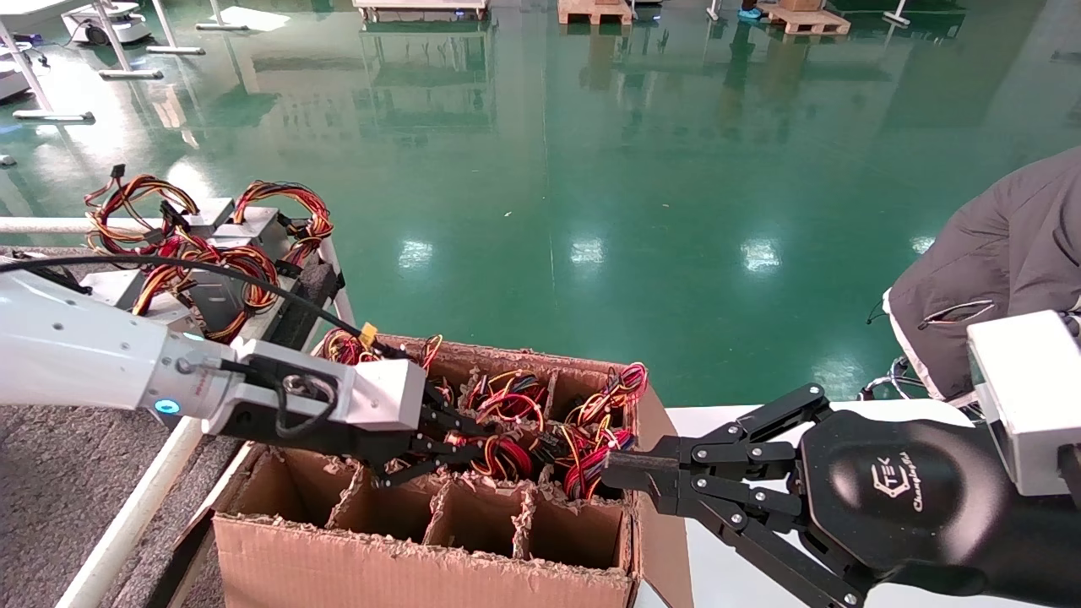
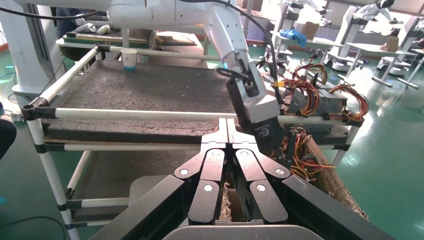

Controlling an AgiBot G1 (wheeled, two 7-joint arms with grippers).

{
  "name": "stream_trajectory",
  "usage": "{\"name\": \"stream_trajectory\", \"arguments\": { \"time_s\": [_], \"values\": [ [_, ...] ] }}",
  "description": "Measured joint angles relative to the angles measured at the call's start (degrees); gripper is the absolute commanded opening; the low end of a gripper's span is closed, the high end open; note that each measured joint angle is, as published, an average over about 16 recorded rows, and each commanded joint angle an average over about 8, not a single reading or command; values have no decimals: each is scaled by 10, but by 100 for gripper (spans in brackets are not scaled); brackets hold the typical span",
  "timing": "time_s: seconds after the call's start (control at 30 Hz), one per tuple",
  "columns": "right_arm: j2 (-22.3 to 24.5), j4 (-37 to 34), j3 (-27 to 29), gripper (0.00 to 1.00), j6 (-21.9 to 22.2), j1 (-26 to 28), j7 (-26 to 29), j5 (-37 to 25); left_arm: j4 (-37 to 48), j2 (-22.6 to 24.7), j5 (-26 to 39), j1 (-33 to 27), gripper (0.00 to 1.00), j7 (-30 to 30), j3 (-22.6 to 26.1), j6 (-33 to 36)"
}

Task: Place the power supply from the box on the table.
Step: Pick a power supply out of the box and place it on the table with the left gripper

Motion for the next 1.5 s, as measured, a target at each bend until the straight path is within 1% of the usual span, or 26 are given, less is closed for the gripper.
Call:
{"name": "stream_trajectory", "arguments": {
  "time_s": [0.03, 0.27, 0.3, 1.13, 1.5],
  "values": [
    [0, 0, 0, 4, 0, 0, 0, 0, -1, -2, -2, -1, 0, 0, -1, 0],
    [0, 0, 0, 92, 0, 0, 0, 0, -6, -12, -14, -11, 0, 3, -15, 2],
    [0, 0, 0, 100, 0, 0, 0, 0, -7, -14, -17, -13, 0, 4, -18, 2],
    [0, 0, 0, 100, 0, 0, 0, 0, -40, -55, -82, -76, 0, 3, -114, 6],
    [0, 0, 0, 100, 0, 0, 0, 0, -50, -68, -125, -101, 0, 9, -166, 4]
  ]
}}
